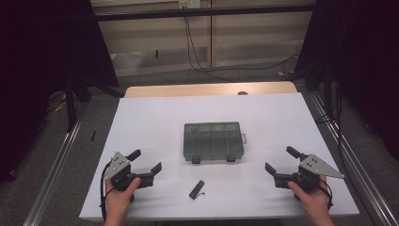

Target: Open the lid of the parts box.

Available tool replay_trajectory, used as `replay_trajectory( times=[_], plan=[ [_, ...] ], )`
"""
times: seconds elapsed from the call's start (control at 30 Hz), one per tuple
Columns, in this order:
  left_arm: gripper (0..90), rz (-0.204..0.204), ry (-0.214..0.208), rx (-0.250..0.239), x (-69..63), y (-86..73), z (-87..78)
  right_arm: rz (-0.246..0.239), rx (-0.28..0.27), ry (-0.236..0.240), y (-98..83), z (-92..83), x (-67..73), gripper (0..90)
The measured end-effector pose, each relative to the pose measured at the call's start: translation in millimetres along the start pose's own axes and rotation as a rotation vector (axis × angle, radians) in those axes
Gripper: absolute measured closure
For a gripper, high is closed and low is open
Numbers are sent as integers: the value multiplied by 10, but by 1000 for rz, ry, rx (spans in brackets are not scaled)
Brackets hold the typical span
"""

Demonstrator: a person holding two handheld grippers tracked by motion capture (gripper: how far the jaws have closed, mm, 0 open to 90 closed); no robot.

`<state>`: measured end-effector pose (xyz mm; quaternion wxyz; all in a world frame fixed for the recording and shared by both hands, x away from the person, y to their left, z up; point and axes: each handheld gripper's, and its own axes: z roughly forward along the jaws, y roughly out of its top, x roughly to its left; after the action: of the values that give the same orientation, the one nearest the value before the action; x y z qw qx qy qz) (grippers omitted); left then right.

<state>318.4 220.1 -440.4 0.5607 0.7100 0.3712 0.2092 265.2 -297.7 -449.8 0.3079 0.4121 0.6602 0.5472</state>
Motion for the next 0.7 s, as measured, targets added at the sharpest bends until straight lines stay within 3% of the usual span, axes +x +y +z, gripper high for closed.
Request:
replay_trajectory(
  times=[0.33,0.7],
  plan=[
    [22,-7,-5,8,-29,23,57,-2,29,-3,32,32,-3,1],
    [22,-18,-16,28,-72,58,162,7,95,-4,70,198,4,8]
  ],
)
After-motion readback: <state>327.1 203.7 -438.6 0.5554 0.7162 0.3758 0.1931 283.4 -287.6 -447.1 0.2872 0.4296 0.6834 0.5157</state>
